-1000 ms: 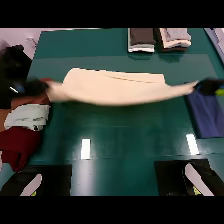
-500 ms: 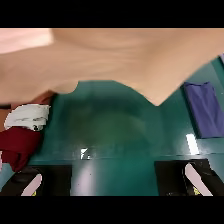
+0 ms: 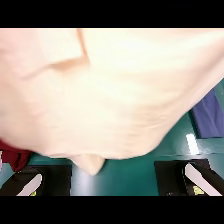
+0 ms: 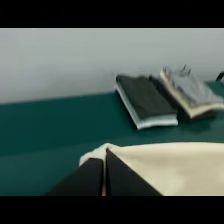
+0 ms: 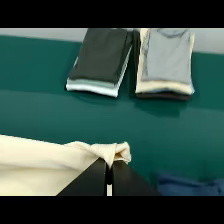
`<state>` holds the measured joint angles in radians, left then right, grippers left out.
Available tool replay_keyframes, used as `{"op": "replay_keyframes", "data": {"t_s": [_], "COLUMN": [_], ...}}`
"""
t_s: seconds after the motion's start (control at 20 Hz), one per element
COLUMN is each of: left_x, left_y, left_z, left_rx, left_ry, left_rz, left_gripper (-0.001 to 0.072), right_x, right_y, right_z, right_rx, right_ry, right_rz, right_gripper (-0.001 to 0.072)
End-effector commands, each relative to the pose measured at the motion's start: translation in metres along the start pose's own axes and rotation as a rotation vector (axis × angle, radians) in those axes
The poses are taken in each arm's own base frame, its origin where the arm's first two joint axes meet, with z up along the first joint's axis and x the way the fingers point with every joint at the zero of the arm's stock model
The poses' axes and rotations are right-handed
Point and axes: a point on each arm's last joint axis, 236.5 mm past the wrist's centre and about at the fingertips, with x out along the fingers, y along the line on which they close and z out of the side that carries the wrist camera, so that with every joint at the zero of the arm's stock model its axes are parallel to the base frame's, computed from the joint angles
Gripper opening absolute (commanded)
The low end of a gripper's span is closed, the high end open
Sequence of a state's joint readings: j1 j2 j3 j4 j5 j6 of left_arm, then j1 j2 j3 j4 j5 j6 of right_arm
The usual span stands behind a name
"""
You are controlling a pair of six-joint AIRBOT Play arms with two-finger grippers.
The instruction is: Fold the shirts.
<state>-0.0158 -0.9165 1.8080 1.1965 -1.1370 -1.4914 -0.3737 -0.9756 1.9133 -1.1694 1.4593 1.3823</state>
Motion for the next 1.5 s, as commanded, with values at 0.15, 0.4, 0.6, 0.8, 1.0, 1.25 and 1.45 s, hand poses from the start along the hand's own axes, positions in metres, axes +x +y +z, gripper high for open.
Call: {"op": "replay_keyframes", "data": {"t_s": [0.15,0.4,0.6,0.8,1.0,1.25,1.45], "left_x": [0.165,0.241,0.271,0.252,0.217,0.197,0.184], "left_y": [0.075,0.112,0.128,0.133,0.130,0.120,0.115], "left_z": [-0.225,-0.343,-0.347,-0.342,-0.379,-0.438,-0.464], "left_rx": [-0.200,-0.259,-0.245,-0.243,-0.276,-0.358,-0.392], "left_ry": [0.627,0.819,0.747,0.819,1.001,1.118,1.177], "left_rz": [0.037,0.044,0.067,0.049,0.019,0.004,0.004], "left_gripper": [0.0023,0.0023,0.0023,0.0023,0.0023,0.0023,0.0023], "right_x": [0.157,0.269,0.320,0.322,0.295,0.290,0.287], "right_y": [-0.034,-0.020,-0.013,-0.026,-0.050,-0.032,-0.026], "right_z": [-0.148,-0.249,-0.247,-0.213,-0.233,-0.280,-0.315], "right_rx": [0.189,0.252,0.217,0.179,0.099,0.093,0.144], "right_ry": [0.528,0.772,0.768,0.687,0.816,0.900,0.930], "right_rz": [0.090,0.160,0.183,0.150,0.056,0.071,0.049], "right_gripper": [0.0017,0.0017,0.0017,0.0017,0.0017,0.0018,0.0018]}}
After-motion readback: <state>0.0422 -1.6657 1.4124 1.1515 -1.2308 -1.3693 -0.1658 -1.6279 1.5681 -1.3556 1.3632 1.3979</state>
